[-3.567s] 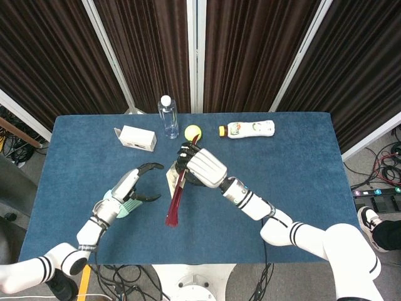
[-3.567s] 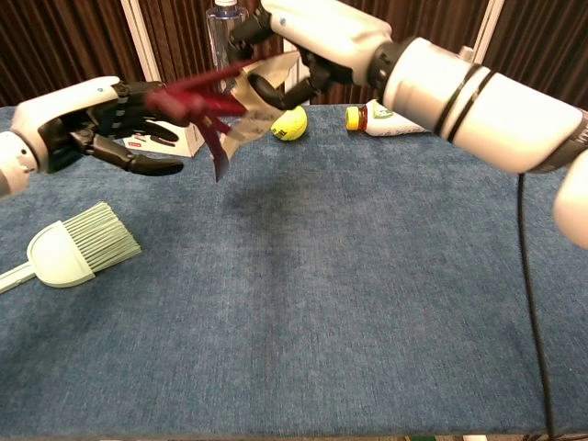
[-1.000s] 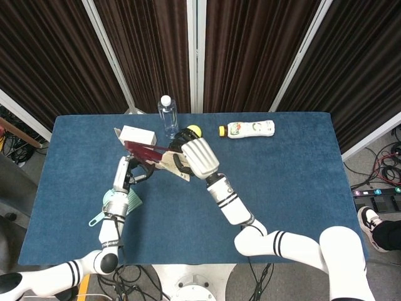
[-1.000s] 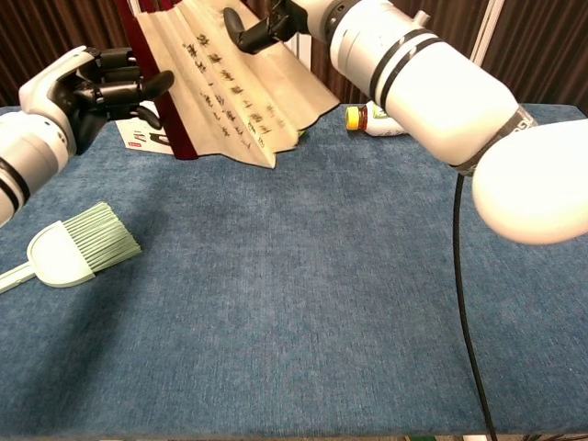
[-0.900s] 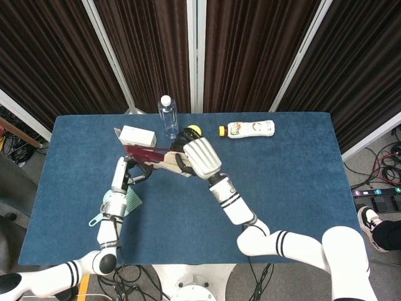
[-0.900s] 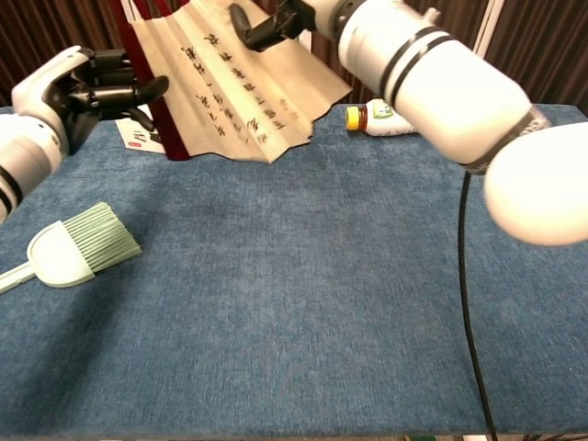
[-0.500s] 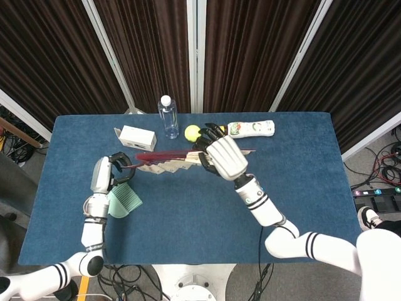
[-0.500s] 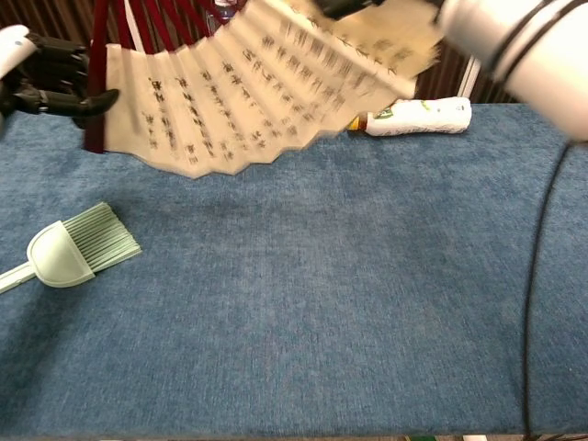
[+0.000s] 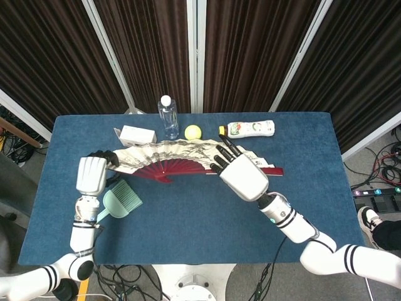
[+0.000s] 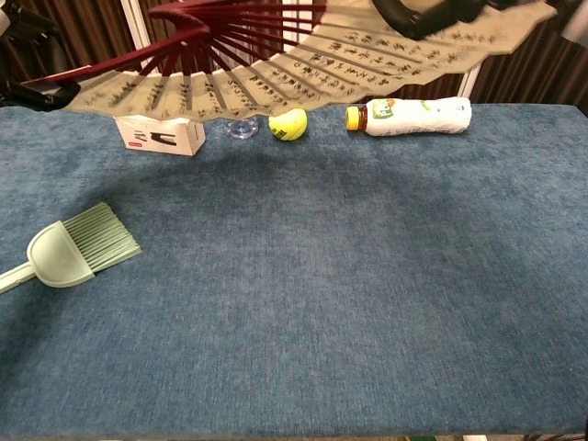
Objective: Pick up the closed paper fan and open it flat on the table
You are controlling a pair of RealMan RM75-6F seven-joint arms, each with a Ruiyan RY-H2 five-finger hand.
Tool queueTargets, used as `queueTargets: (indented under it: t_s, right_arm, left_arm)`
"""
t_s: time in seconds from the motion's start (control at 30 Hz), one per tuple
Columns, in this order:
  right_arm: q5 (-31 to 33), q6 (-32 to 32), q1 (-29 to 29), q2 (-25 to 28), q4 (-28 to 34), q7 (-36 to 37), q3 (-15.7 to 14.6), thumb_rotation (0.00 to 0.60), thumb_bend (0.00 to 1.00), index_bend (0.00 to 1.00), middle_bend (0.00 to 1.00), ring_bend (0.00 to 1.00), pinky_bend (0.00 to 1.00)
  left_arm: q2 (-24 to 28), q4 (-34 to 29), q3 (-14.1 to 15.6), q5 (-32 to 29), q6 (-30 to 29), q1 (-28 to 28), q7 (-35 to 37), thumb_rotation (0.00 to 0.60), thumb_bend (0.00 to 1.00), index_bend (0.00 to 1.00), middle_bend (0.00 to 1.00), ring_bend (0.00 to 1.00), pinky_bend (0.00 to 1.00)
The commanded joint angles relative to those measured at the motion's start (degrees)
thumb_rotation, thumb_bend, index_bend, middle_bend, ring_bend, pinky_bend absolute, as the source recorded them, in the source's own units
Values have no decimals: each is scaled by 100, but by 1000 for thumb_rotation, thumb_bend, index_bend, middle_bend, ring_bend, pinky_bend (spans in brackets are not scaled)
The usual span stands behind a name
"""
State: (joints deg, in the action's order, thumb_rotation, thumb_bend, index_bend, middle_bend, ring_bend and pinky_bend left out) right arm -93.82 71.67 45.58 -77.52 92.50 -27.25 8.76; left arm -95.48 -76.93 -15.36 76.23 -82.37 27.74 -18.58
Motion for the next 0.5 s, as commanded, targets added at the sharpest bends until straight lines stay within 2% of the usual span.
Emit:
queueTargets:
  t_s: [0.03, 0.27, 0.43, 0.5]
  right_arm:
    - [-206, 169, -103, -23, -122, -126, -83, 600, 720, 593, 482, 250, 84]
    - [-474, 579, -357, -551, -928, 247, -290, 600, 717, 588, 482, 238, 68]
    - [-592, 931, -587, -1089, -1805, 710, -454, 600, 706, 565, 481, 226, 56]
    - [-596, 1074, -717, -1317, -2131, 970, -538, 600, 673, 536, 477, 215, 39]
  left_arm:
    - [-28, -52, 87, 107, -134, 35, -395, 600, 354, 665, 677, 550, 447]
    - [-284, 352, 324, 295, -225, 36, -832, 600, 349, 656, 671, 550, 447]
    - [-576, 825, 586, 574, -367, -15, -889, 600, 341, 640, 664, 549, 447]
    - [-683, 1000, 679, 656, -366, -29, -874, 600, 330, 617, 653, 547, 446]
